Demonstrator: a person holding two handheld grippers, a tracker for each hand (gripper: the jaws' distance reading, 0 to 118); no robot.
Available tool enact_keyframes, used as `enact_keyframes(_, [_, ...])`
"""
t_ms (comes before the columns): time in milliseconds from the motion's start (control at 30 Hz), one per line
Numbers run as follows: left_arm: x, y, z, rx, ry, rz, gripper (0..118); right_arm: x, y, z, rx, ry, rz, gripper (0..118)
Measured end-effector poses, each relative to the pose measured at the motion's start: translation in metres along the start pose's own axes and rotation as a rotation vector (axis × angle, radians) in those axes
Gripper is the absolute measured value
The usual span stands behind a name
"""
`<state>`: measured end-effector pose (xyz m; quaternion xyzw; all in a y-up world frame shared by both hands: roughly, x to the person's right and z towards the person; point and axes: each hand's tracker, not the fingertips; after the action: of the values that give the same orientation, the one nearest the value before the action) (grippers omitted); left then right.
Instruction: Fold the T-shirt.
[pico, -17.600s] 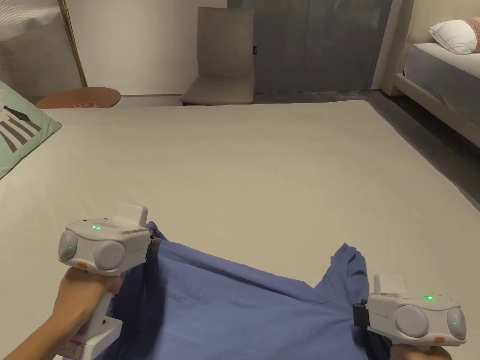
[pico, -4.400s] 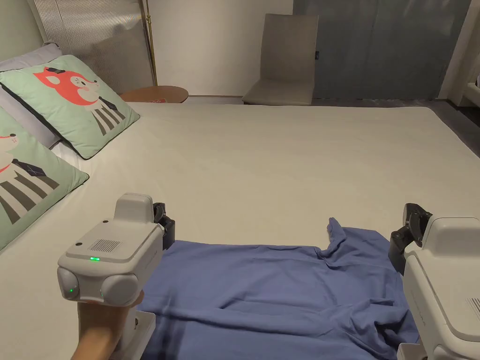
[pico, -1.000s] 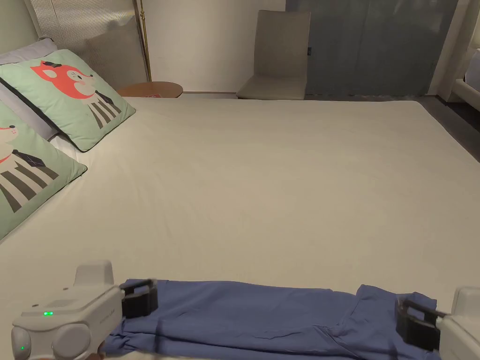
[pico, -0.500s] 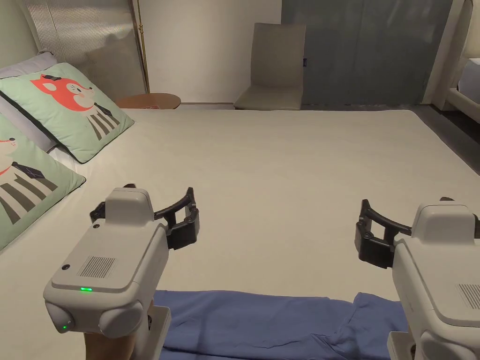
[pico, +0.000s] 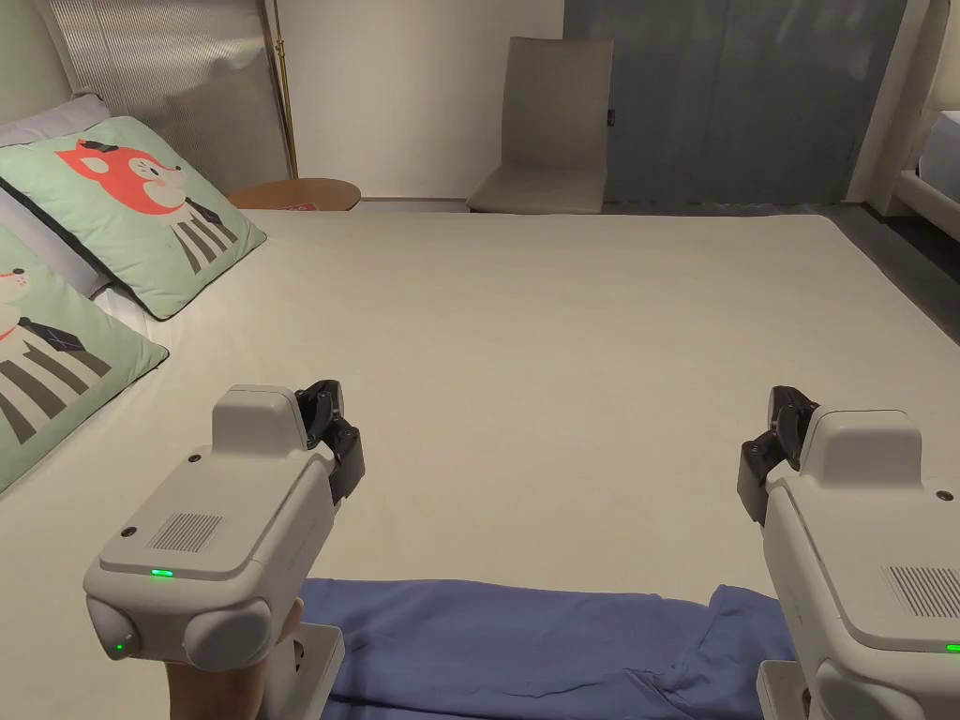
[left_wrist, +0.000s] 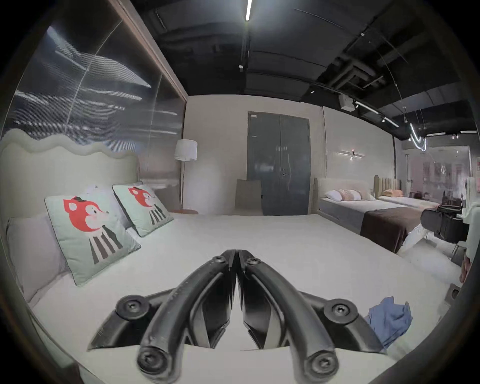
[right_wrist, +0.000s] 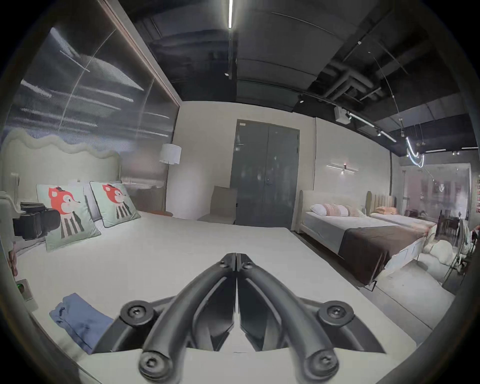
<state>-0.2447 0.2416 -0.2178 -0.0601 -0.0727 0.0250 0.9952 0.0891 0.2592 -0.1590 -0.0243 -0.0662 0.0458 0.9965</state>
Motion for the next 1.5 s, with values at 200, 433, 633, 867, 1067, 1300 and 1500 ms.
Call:
enact_keyframes(200, [-0.052, -0.008, -0.013, -0.158, -0.117, 0.271, 0, -0.002, -0.001, -0.004, -0.010, -0.002, 0.004, 1])
enact_keyframes(433, [-0.133, -0.043, -0.026, -0.392, -0.238, 0.564, 0, -0.004, -0.012, -0.022, -0.050, 0.007, 0.000, 1])
enact_keyframes(633, [-0.173, -0.084, -0.020, -0.593, -0.271, 0.680, 0, -0.009, -0.019, -0.032, -0.072, 0.009, 0.011, 1])
enact_keyframes(867, [-0.234, -0.138, -0.032, -0.763, -0.231, 0.740, 75, -0.018, -0.029, -0.041, -0.103, 0.014, 0.024, 1])
enact_keyframes(1067, [-0.217, -0.143, -0.029, -0.813, -0.241, 0.754, 94, -0.025, -0.036, -0.046, -0.131, 0.024, 0.044, 1])
enact_keyframes(1300, [-0.202, -0.156, -0.036, -0.819, -0.221, 0.756, 39, -0.023, -0.037, -0.048, -0.141, 0.018, 0.051, 1])
enact_keyframes(1500, [-0.209, -0.162, -0.049, -0.820, -0.199, 0.685, 10, -0.015, -0.035, -0.046, -0.140, 0.008, 0.044, 1])
